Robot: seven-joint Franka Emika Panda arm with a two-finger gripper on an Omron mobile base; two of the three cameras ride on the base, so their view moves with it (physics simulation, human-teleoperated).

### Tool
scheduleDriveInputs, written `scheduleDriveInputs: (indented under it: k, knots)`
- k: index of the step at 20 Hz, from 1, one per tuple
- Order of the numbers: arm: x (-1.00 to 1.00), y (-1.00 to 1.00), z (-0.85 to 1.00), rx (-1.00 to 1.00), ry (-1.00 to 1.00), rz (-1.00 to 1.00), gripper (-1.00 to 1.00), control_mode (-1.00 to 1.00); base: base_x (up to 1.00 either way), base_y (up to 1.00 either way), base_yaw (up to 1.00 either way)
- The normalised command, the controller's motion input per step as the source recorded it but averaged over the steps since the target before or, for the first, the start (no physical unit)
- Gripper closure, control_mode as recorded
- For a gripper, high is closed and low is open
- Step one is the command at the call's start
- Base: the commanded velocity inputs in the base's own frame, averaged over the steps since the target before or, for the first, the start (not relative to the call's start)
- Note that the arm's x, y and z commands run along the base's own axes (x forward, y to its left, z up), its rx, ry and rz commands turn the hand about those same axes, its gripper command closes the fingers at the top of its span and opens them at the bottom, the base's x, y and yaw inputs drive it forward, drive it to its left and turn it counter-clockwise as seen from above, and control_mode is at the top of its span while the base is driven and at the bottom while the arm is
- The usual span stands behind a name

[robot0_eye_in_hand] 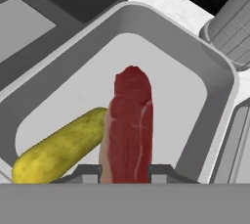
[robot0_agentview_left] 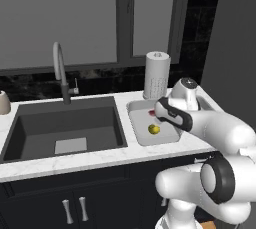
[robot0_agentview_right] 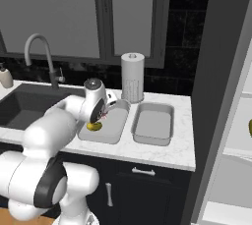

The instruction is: Place one cucumber and one steak in each tupperware on the nearby counter, to pack two identical lunches.

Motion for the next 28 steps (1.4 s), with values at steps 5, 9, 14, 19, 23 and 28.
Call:
scheduleDriveInputs:
  k: [5,9,14,19,23,28]
  knots:
    - [0.19,0.00,-0.02,0.00,0.00,0.02,1.00,-1.00,0.00,0.00,0.00]
    - [0.13,0.00,-0.06,0.00,0.00,0.02,1.00,-1.00,0.00,0.00,0.00]
    - [0.14,0.00,-0.12,0.00,0.00,0.01,1.00,-1.00,0.00,0.00,0.00]
    - [0.13,0.00,-0.13,0.00,0.00,0.01,1.00,-1.00,0.00,0.00,0.00]
    - [0.16,0.00,-0.10,0.00,0.00,0.00,1.00,-1.00,0.00,0.00,0.00]
    - [0.18,0.00,-0.13,0.00,0.00,0.00,1.00,-1.00,0.00,0.00,0.00]
